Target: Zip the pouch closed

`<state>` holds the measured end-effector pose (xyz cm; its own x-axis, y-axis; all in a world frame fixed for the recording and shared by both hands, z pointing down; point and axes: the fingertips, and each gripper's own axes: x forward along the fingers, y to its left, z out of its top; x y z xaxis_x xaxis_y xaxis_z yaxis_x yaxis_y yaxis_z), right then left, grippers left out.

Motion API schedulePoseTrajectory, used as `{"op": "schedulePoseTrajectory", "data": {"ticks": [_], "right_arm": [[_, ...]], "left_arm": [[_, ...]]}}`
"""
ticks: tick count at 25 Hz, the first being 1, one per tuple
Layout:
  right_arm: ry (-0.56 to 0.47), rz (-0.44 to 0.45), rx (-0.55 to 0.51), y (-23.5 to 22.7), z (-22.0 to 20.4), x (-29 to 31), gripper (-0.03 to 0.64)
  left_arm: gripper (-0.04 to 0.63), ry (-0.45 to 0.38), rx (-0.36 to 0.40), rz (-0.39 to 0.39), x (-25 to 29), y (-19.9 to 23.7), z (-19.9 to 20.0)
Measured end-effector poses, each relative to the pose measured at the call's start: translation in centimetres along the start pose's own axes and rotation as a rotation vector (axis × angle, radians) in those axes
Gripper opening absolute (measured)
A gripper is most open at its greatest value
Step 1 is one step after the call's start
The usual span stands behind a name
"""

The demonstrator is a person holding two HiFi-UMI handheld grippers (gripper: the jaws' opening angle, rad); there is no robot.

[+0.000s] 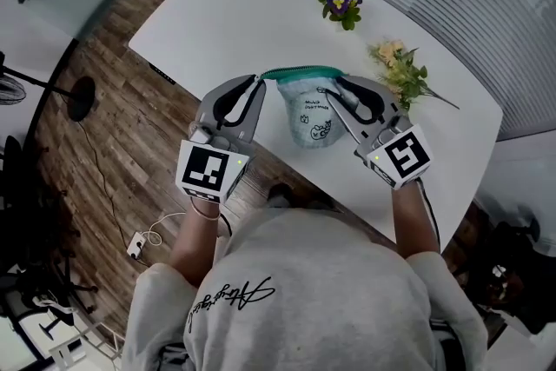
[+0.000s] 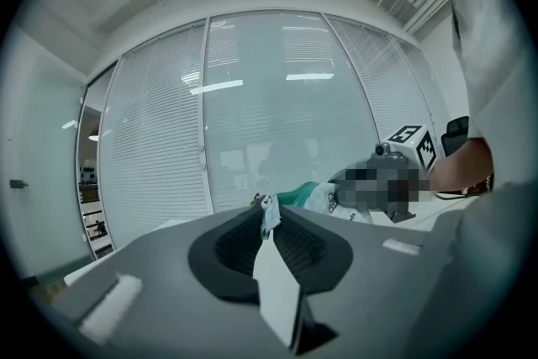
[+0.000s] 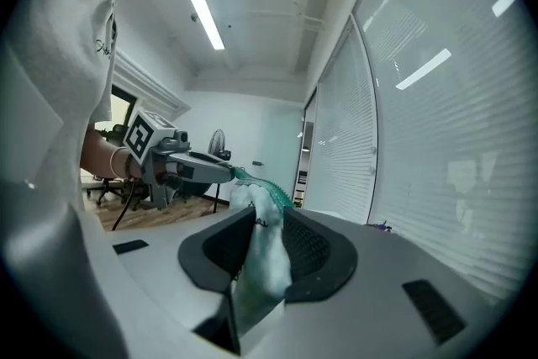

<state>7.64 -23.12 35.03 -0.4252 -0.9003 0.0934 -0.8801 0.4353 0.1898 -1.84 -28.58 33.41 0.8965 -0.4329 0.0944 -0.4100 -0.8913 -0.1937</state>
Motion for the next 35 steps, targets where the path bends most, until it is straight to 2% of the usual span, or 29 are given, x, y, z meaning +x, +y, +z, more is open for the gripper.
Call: {"op": "schedulePoseTrajectory", "data": {"ticks": [3,7,10,15,18,20,23,26,30,32,35], "right_arm": [[-0.001,0.013,-0.052,0.3,1.1,-0.6,0.112],[-0.025,0.017,-0.047,-0.1,1.6,-1.2,0.112],[-0.044,0.003,-0.036,-0.7,1.9,-1.3,0.109],[-0.083,0.025,-0.066,-0.1,3.4,-0.4,0.096],[-0.080,0.063,-0.138,1.2,3.7,0.7,0.092],[-0.062,0.085,-0.171,1.9,3.4,1.4,0.091],[-0.067,0.095,-0.147,2.3,3.2,2.2,0.075],[-0.062,0.103,-0.158,2.3,3.2,2.5,0.075],[-0.005,0.153,-0.229,2.8,2.3,2.5,0.075],[0.037,0.185,-0.282,3.4,1.7,2.3,0.068],[0.045,0.224,-0.305,4.5,1.4,1.9,0.056]], "left_arm": [[0.037,-0.008,0.005,0.002,-0.1,0.3,0.2],[0.037,-0.003,-0.027,0.016,0.0,1.1,-0.4],[0.037,0.009,-0.003,0.001,0.2,0.8,-0.6],[0.037,0.016,0.053,-0.074,0.6,-0.6,-0.7],[0.037,0.009,0.103,-0.135,0.7,-1.6,-0.3],[0.037,-0.001,0.111,-0.164,0.8,-2.2,-0.1],[0.037,0.004,0.108,-0.205,0.9,-3.1,0.0],[0.037,0.000,0.157,-0.255,0.9,-4.4,0.4],[0.037,0.007,0.198,-0.310,0.8,-5.8,0.4],[0.037,0.012,0.208,-0.318,0.8,-6.1,0.3],[0.037,0.020,0.216,-0.330,0.5,-6.4,0.1]]}}
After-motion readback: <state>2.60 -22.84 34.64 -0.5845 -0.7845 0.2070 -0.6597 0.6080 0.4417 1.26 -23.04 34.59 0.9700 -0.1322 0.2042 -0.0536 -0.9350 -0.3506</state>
